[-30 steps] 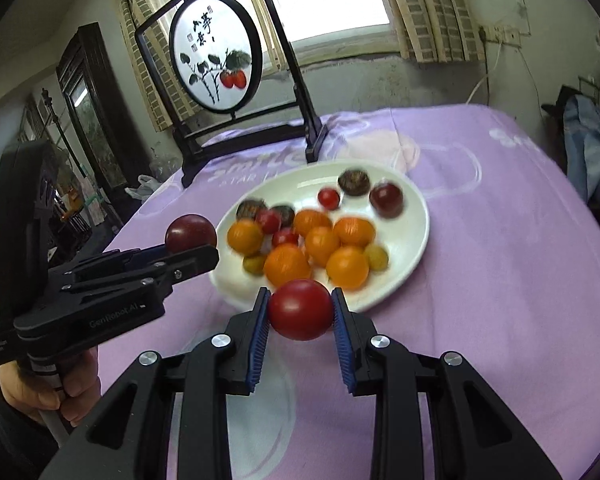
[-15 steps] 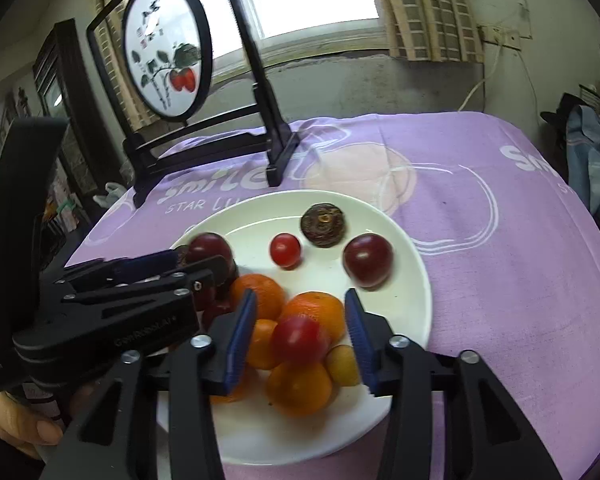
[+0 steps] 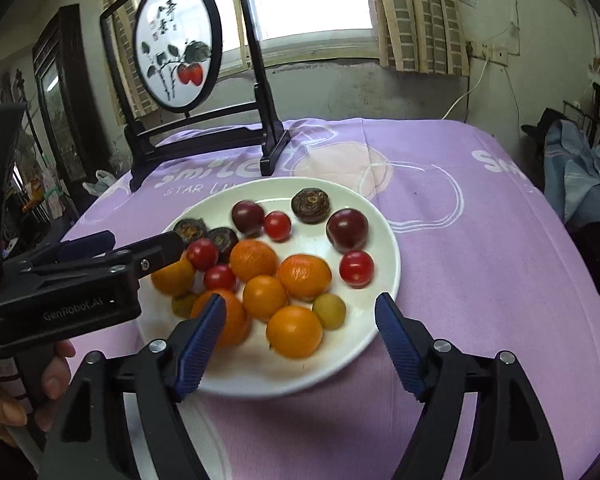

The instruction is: Organize fruits

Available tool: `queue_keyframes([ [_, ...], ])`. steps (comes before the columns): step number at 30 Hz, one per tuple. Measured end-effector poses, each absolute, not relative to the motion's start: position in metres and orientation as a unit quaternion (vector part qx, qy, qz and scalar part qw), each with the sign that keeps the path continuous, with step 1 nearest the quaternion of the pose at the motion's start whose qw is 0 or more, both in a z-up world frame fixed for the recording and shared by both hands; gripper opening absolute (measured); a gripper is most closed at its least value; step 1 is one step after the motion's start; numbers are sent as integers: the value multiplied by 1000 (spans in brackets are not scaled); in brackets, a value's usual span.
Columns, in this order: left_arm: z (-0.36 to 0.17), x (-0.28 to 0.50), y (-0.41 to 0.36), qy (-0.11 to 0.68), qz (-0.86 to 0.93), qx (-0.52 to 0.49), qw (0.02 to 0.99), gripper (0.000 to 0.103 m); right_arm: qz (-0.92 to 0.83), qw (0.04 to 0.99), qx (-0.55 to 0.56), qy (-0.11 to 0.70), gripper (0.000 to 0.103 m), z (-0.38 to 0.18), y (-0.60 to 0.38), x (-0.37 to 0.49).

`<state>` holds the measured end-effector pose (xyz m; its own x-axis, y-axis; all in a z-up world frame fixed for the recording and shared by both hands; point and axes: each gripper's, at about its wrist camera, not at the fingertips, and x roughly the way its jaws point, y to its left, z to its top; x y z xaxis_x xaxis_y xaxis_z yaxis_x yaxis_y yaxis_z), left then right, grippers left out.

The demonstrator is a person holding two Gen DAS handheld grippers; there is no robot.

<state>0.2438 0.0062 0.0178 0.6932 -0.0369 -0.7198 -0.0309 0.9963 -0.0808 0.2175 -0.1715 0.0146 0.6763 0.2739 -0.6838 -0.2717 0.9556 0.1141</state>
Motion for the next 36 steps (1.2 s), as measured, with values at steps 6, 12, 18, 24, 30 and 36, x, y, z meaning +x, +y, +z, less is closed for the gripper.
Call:
queue_keyframes([
  [6, 8, 198, 10, 402, 6, -38, 915, 95, 144, 919, -4, 368, 85, 7, -175, 169],
  [12, 1, 151, 15, 402, 8, -39, 915, 95, 115, 923, -18, 366, 86, -6, -180, 133],
  [18, -7, 117, 21, 395, 20, -31, 918, 97, 107, 922, 0, 371, 87, -14, -186, 120],
  [24, -24, 113, 34, 405, 19, -48, 913, 98, 107, 921, -11, 375, 87, -18, -183, 121],
  [30, -26, 114, 34, 404, 16, -49, 913, 99, 110, 920, -43, 375, 87, -17, -177, 119],
  [36, -36, 119, 29, 432, 10, -42, 901, 99, 106, 916, -54, 383, 93, -18, -176, 117],
])
